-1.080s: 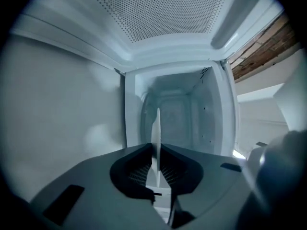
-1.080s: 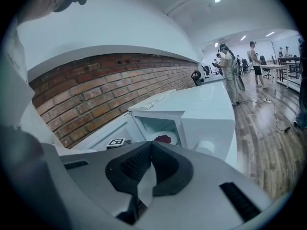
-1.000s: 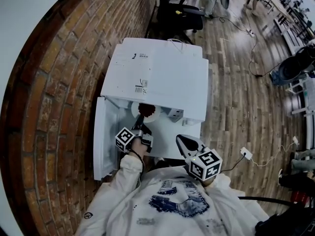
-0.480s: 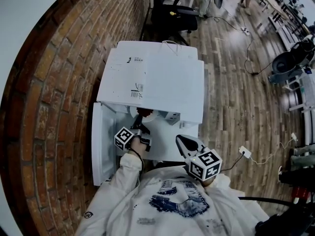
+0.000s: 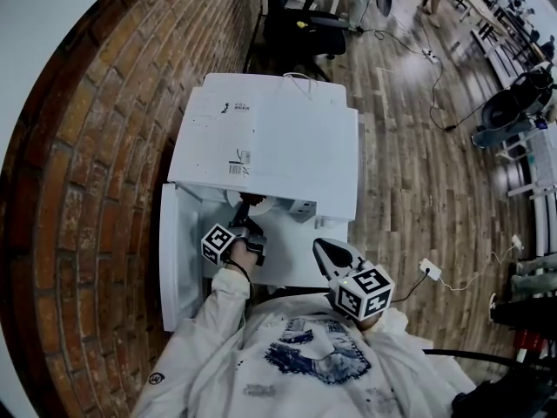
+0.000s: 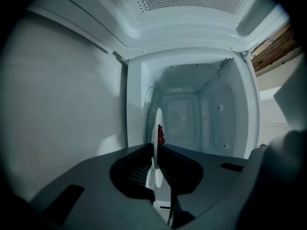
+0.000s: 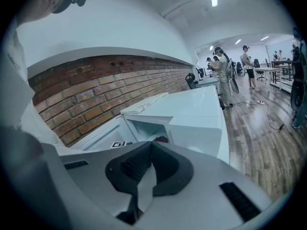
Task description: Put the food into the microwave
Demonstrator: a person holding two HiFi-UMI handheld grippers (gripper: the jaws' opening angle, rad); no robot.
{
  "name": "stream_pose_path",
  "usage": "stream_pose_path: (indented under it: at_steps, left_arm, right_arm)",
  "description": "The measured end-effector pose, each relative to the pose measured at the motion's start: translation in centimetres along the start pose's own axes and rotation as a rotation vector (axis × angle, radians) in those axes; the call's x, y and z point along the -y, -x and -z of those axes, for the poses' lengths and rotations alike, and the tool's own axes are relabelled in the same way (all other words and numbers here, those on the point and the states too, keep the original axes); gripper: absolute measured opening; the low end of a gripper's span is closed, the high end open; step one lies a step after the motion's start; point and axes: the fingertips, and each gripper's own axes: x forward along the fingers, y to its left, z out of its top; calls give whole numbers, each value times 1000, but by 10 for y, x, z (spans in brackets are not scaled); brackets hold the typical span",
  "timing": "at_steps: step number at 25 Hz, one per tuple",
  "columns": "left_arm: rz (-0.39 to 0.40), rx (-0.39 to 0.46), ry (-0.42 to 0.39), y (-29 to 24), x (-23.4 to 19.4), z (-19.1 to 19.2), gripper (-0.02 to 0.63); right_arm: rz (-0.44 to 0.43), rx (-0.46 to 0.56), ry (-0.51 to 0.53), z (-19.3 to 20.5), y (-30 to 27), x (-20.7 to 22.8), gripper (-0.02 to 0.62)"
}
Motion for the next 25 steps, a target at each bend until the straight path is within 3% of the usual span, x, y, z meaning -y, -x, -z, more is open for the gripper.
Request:
stream_pose_path:
  at_steps: [8, 14, 25]
  left_arm:
    - [-69, -24, -97, 1, -1, 3, 55]
    - [-68, -24, -79, 10, -3, 8, 100]
    - [-52, -69, -62, 29, -2, 34, 101]
  right_arm:
    - [-5, -2, -4, 3, 1, -3, 14]
    - [-9, 2, -9, 5, 4, -4, 14]
    - [-25, 17, -20, 9, 9, -9, 14]
